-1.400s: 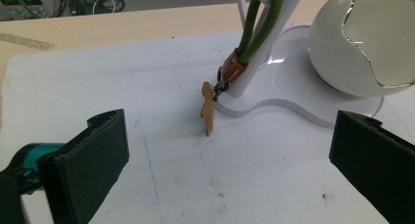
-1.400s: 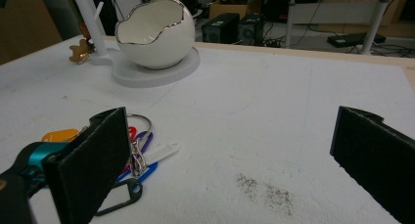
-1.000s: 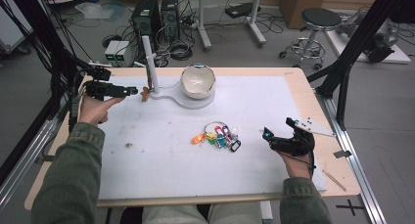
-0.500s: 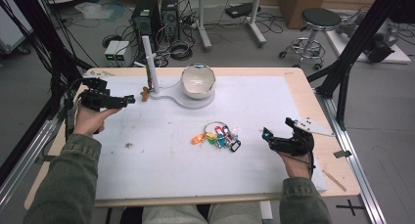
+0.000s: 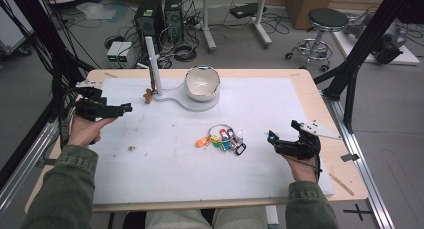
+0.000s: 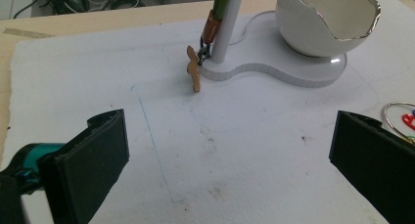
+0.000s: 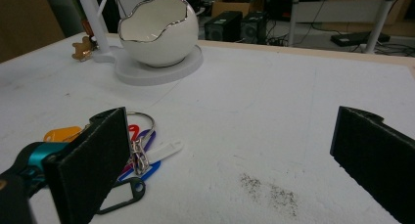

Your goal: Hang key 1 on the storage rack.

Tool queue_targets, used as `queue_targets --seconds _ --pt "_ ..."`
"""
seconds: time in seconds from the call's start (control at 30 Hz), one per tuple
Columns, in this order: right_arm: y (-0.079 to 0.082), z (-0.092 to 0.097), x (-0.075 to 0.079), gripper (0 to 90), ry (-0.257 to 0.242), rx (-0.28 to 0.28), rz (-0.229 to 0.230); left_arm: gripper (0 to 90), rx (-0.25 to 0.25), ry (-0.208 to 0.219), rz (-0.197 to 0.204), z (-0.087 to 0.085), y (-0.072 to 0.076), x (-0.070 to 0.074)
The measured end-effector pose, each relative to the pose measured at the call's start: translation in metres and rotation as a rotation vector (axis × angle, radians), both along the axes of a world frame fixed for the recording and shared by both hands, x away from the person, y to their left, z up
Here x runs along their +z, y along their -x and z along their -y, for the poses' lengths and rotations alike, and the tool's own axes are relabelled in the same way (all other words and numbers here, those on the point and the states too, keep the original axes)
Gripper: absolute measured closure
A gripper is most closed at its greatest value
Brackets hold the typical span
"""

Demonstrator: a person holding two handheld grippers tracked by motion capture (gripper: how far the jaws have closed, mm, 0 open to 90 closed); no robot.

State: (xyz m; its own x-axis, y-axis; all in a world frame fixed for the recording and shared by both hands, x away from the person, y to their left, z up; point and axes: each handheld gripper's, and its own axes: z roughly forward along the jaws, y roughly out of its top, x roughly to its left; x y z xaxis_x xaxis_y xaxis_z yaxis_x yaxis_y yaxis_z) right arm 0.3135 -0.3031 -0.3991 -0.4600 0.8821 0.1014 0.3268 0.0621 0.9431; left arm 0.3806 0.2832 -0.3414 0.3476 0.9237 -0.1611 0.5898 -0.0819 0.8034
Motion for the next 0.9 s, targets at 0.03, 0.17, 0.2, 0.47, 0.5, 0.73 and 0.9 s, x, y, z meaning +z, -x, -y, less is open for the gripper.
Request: queue_targets --seconds 0.03,0.17,0.2,0.47,0.5,0.73,0.9 --pt "0.000 0.000 0.000 0.7 0.000 0.001 0.001 1.6 0.000 -0.002 0.000 0.000 0.001 -0.001" --pt "0.000 0.000 0.000 0.7 0.001 -0.001 0.000 1.6 0.000 -0.007 0.013 -0.001 0.009 -0.003" --pt "0.000 0.000 0.000 0.7 -0.001 0.000 -0.002 1.6 0.003 -0.008 0.024 -0.001 0.011 -0.003" --pt "0.000 0.000 0.000 0.7 -0.002 0.001 0.001 1.7 -0.002 -0.015 0.035 -0.001 0.025 -0.007" --pt "0.000 0.000 0.000 0.7 -0.002 0.000 -0.001 1.6 -0.001 -0.012 0.037 -0.001 0.026 -0.007" --pt "0.000 0.001 0.000 0.7 -0.001 -0.001 0.002 1.7 0.001 0.009 0.047 -0.006 0.036 -0.016" --pt "0.000 0.000 0.000 0.7 -0.001 0.002 0.000 1.7 0.008 0.000 0.053 -0.009 0.041 -0.021"
